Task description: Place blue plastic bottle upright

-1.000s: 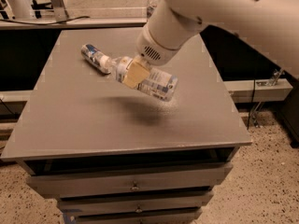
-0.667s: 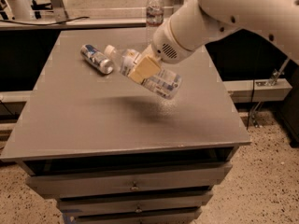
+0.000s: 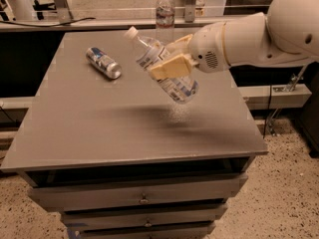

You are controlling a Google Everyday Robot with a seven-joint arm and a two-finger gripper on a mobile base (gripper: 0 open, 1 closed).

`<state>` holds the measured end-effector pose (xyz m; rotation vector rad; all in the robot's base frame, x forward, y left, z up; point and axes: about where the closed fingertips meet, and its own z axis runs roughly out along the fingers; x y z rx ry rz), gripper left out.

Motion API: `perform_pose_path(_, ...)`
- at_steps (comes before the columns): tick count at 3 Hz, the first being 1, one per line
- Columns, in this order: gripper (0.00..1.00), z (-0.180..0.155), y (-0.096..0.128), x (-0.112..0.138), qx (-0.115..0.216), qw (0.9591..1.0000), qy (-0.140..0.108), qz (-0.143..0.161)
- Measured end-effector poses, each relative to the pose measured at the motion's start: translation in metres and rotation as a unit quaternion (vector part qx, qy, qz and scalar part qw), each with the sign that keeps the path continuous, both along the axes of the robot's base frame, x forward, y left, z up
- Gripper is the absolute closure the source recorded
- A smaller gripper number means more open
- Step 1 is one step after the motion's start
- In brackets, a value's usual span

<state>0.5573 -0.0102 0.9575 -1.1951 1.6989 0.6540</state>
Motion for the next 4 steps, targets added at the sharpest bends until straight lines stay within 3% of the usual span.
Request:
perform_pose_path(1,1.0,0.01,-0.017,-0.012,0.082,0.9964,-0.019,0.009)
perform_pose_path(3,1.0,0.004,-0.052,-0.032,0.198,0.9792,-0.045,0.007)
perform_pose_path(4,1.0,0.004,-0.055,-0.033,0.204,0.9778,-0.049,0.007)
